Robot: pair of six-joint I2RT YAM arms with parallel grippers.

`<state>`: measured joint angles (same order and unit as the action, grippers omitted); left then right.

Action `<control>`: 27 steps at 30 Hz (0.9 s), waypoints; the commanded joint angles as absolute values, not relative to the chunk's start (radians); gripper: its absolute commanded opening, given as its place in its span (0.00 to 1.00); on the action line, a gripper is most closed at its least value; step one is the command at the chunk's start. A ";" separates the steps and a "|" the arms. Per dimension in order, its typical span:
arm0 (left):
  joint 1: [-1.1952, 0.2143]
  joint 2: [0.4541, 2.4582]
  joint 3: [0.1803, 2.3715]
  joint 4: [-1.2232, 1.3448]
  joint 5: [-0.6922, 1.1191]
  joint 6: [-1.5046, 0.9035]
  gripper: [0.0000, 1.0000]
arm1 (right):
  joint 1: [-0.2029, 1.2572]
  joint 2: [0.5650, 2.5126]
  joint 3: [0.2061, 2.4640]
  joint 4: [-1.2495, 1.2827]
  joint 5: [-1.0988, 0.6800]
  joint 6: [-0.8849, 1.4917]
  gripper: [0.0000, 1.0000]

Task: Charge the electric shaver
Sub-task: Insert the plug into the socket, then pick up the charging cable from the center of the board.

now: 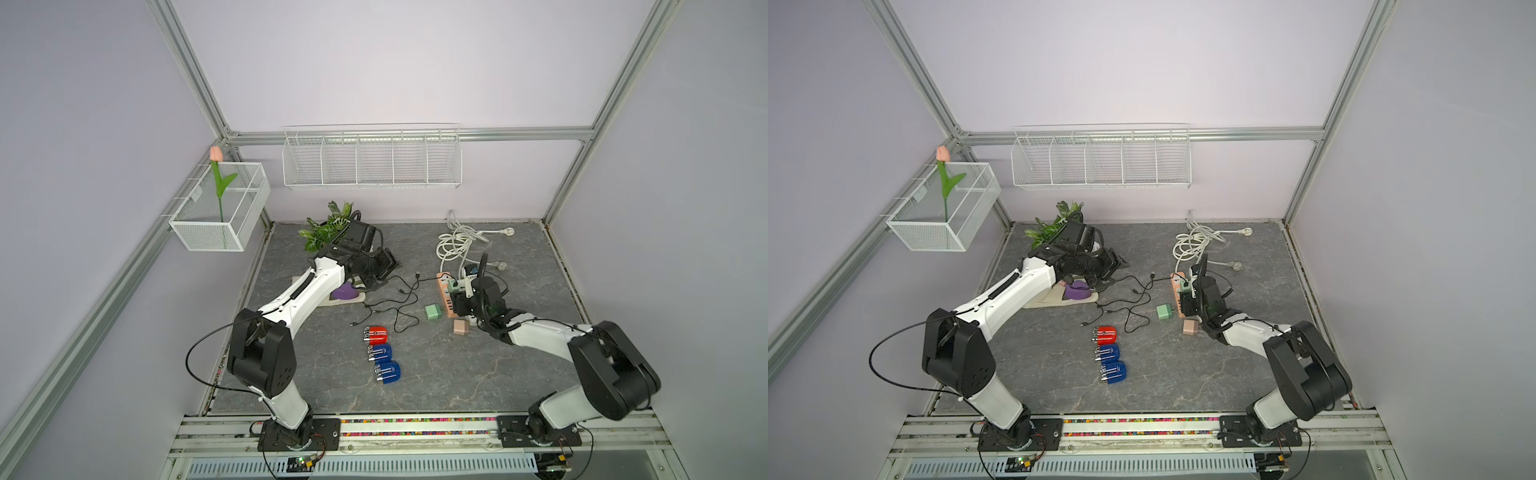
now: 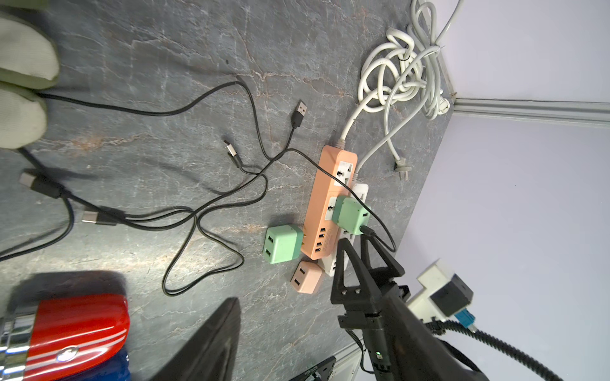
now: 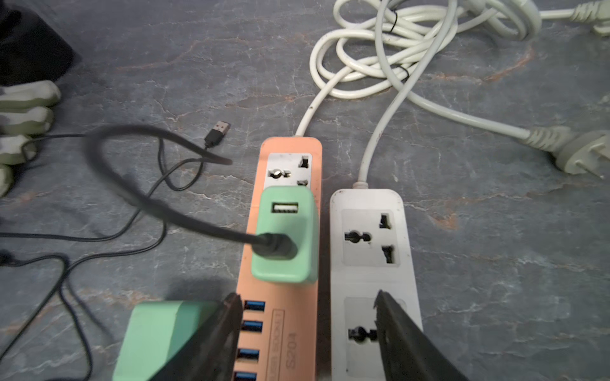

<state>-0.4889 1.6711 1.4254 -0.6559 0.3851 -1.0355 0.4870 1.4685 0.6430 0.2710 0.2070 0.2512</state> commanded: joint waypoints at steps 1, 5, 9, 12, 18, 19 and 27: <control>-0.468 1.641 1.399 -0.662 0.375 -1.019 0.70 | 0.491 1.374 0.674 0.160 0.226 0.322 0.76; -0.436 1.623 1.365 -0.672 0.380 -1.030 0.71 | 0.494 1.263 0.712 0.006 0.224 0.387 0.77; -0.389 1.578 1.289 -0.666 0.401 -1.075 0.70 | 0.562 1.189 0.852 -0.216 0.241 0.394 0.73; -0.354 1.553 1.221 -0.696 0.413 -1.172 0.66 | 0.620 1.226 0.981 -0.346 0.199 0.513 0.67; -0.294 1.485 1.024 -0.572 0.452 -1.331 0.62 | 0.788 1.490 1.154 -0.274 -0.077 0.437 0.60; -0.282 1.478 1.008 -0.571 0.455 -1.338 0.62 | 0.804 1.524 1.160 -0.235 -0.106 0.393 0.60; -0.215 1.396 0.937 -0.655 0.441 -1.324 0.64 | 0.710 1.812 1.430 -0.367 -0.267 0.502 0.59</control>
